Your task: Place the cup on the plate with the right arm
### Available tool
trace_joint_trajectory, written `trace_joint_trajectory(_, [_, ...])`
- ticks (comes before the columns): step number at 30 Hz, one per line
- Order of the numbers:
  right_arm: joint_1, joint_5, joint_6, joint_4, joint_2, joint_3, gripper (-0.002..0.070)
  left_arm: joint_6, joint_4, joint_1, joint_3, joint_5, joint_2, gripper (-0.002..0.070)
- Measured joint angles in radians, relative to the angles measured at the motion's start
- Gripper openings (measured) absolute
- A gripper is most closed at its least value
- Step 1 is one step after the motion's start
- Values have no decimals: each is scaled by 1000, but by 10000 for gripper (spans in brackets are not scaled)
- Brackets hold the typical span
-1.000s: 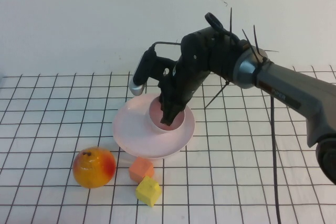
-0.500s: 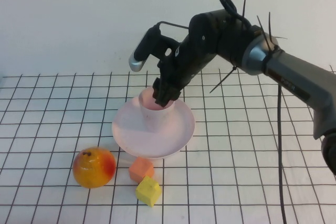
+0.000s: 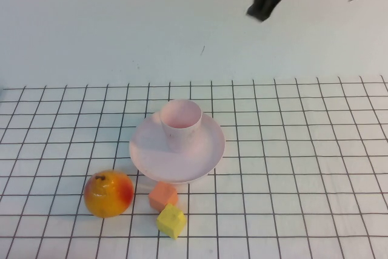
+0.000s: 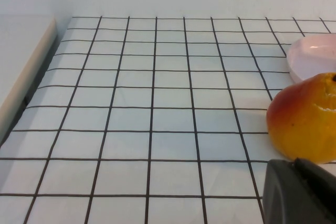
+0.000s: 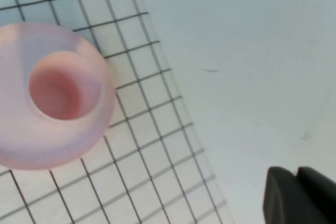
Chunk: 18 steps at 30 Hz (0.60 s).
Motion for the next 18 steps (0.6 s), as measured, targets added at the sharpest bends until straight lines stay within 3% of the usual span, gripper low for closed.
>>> trace_joint_trajectory(7, [0,90,135,-226,-281,-2,0,0,0,0,0,0,0,-3])
trace_joint_trajectory(12, [0,90,215,-279,-452,11,-1,0,0,0,0,0,0,-3])
trace_joint_trajectory(18, [0,90,295,-288,-660,242,-1,0,0,0,0,0,0,-3])
